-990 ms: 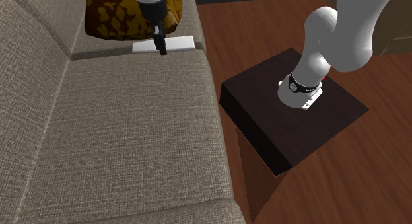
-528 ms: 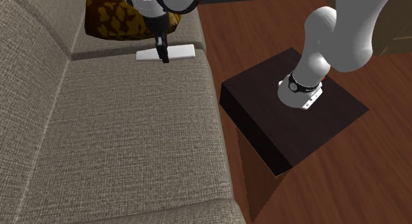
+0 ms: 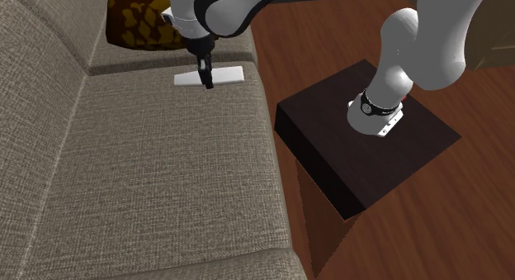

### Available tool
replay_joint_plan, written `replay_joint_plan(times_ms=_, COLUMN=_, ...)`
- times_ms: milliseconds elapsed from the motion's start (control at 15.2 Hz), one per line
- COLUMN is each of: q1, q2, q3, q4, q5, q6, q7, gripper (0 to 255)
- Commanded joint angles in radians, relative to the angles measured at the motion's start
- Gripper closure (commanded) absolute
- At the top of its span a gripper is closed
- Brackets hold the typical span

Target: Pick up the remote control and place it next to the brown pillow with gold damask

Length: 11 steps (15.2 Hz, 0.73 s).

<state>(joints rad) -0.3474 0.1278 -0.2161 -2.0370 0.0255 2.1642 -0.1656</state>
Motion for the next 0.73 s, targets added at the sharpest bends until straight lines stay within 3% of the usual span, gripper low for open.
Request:
replay_joint_plan(times_ms=0, q1=-0.001, q2=0.011, q3=0.000, q4=-0.017, q5=0.003, q6=0.028, q7=-0.003, gripper=255)
replay_joint_plan(times_ms=330, q1=-0.003, q2=0.049, q3=0.002, q4=-0.046, q5=0.015, q6=0.095, q7=-0.010, gripper=255)
replay_joint_plan(times_ms=660, q1=-0.003, q2=0.049, q3=0.002, q4=-0.046, q5=0.015, q6=0.095, q7=-0.010, gripper=255)
